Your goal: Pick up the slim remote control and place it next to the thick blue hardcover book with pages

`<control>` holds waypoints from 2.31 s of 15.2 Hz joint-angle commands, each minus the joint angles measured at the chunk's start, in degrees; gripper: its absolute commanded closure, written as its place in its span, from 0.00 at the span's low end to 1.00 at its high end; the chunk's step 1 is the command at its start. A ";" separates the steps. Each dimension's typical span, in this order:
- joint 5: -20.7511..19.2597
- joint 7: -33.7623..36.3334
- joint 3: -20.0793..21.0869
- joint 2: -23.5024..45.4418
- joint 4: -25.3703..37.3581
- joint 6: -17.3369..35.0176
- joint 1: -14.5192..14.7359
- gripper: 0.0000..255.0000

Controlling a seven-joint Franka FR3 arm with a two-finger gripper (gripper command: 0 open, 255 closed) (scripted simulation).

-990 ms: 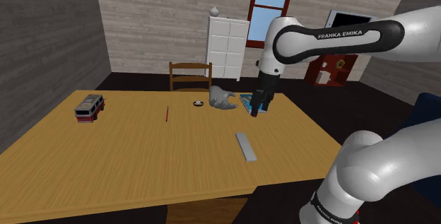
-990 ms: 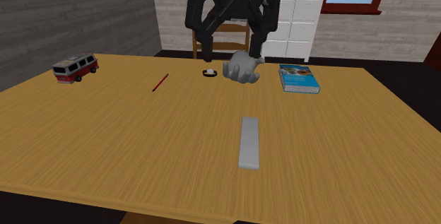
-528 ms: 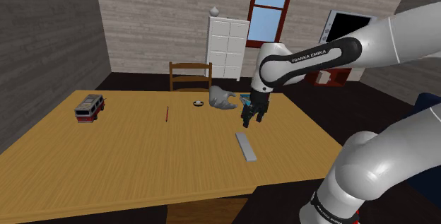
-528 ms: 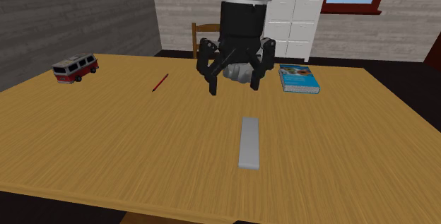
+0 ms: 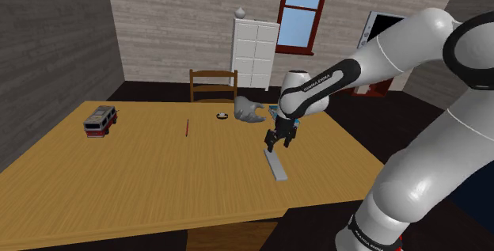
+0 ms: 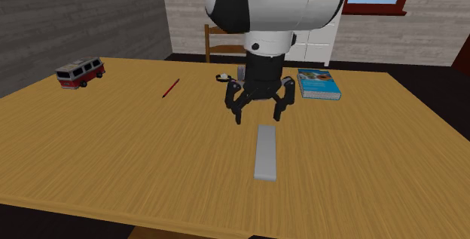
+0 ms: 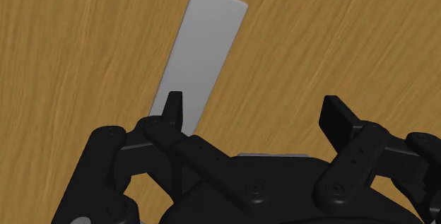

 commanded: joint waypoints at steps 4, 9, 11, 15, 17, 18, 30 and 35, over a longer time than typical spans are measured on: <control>0.11 2.45 -1.31 11.32 1.30 10.60 -1.81 0.00; 1.25 3.30 -2.03 19.23 3.09 16.96 -2.76 0.00; 2.01 2.75 -1.77 21.04 3.20 18.64 -2.84 0.00; 3.83 1.42 -0.89 25.28 3.67 22.36 -3.27 0.00; 3.80 1.43 -0.86 25.28 3.67 22.36 -3.30 0.00; 3.81 1.43 -0.86 25.28 3.67 22.36 -3.31 0.00; 3.80 1.43 -0.86 25.27 3.67 22.35 -3.31 1.00; 3.03 2.04 -1.33 23.40 3.41 20.76 -3.00 1.00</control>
